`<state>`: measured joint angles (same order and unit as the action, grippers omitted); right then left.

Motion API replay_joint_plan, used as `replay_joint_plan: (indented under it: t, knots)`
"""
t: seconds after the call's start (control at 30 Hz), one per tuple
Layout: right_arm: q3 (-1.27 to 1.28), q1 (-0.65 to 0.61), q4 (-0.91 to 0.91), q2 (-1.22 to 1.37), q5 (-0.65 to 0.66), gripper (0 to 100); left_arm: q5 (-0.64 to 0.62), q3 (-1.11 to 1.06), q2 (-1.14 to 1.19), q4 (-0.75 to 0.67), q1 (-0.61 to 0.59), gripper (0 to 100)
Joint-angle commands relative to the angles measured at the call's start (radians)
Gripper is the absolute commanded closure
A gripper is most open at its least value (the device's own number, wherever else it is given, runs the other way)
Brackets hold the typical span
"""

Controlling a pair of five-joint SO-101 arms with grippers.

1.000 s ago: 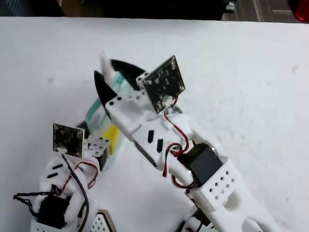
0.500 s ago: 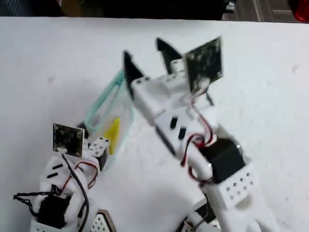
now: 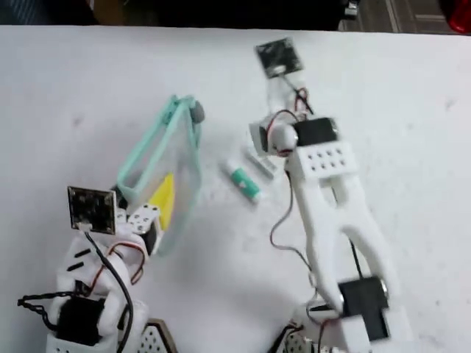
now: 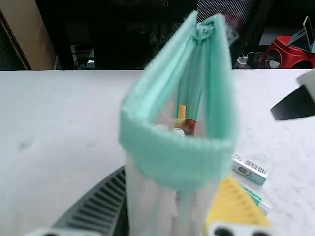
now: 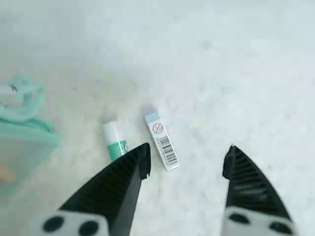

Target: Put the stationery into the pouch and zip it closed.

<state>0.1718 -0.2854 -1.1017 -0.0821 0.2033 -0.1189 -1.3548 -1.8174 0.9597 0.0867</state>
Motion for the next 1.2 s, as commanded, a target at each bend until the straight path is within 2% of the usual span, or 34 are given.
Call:
replay_joint_plan:
  t: [0.0, 0.13, 0.37, 0.7, 0.77, 0.87, 0.93, 1.03, 1.17]
  knots:
    - [-0.040, 0.004, 0.038, 0.104, 0.035, 76.9, -0.014, 0.006, -0.010, -0.052, -0.013, 80]
    - [-0.040, 0.005, 0.131, 0.222, 0.037, 76.9, -0.014, 0.006, -0.010, -0.052, -0.013, 80]
    - [-0.041, -0.010, 0.194, 0.326, 0.040, 76.9, -0.014, 0.008, -0.010, -0.054, -0.012, 80]
    - [-0.041, -0.033, 0.302, 0.455, 0.152, 77.0, -0.014, 0.008, -0.010, -0.048, -0.010, 80]
    - [-0.041, -0.033, 0.309, 0.467, 0.167, 81.7, -0.014, 0.008, -0.010, -0.046, -0.010, 80]
    - [-0.043, -0.031, 0.317, 0.467, 0.186, 99.6, -0.014, 0.006, -0.010, -0.044, -0.012, 80]
    - [-0.043, -0.028, 0.311, 0.466, 0.186, 95.3, -0.014, 0.006, -0.010, -0.041, -0.010, 80]
    - [-0.041, -0.005, 0.302, 0.398, 0.181, 98.8, -0.014, 0.006, -0.010, -0.037, -0.008, 80]
    - [-0.038, 0.044, 0.196, 0.168, 0.176, 98.2, -0.015, 0.006, -0.010, -0.040, -0.008, 80]
